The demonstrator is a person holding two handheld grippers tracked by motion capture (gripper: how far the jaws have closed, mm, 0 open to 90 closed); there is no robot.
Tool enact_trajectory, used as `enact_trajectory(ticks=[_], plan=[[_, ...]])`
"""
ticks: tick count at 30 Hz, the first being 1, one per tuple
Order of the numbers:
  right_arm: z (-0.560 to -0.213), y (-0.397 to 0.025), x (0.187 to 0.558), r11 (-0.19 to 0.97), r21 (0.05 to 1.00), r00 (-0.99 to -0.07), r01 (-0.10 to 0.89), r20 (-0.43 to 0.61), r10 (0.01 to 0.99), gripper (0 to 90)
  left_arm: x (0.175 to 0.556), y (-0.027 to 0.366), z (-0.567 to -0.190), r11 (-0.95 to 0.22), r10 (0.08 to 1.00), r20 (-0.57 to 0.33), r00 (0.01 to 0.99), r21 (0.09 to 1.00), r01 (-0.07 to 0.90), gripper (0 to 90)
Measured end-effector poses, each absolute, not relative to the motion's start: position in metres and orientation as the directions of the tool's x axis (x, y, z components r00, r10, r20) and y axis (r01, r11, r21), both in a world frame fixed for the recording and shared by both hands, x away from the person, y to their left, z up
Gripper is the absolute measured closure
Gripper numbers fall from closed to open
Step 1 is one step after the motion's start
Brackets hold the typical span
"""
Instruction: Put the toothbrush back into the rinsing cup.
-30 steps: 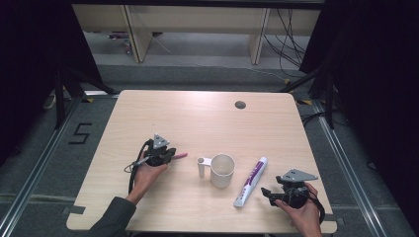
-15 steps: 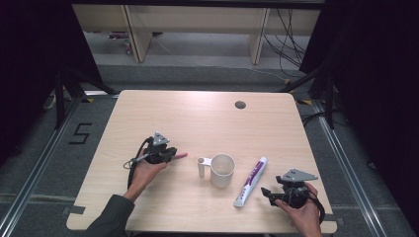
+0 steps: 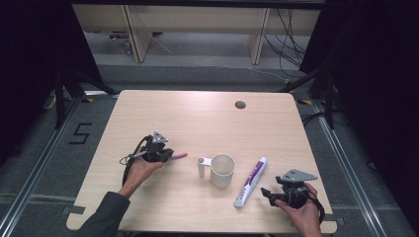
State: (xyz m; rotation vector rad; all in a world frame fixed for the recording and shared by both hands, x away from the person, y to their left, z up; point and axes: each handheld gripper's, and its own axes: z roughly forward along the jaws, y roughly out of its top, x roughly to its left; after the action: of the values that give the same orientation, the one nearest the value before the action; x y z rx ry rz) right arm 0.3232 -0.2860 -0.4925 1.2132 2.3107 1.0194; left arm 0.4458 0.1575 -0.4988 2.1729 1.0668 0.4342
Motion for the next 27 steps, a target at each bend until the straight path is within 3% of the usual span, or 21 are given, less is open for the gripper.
enact_trajectory(ticks=[11,27], plan=[[-0.494,-0.285,0.323,0.371,0.729,-0.578,0.576,0.042,0.815,27.2,0.439,0.144,-0.502,-0.464,0.767,-0.003,0.642,0.688,0.558,86.5],[-0.493,-0.287,0.324,0.392,0.731,-0.595,0.559,0.025,0.803,27.3,0.38,0.152,-0.502,-0.545,0.684,0.01,0.729,0.672,0.502,85.5]])
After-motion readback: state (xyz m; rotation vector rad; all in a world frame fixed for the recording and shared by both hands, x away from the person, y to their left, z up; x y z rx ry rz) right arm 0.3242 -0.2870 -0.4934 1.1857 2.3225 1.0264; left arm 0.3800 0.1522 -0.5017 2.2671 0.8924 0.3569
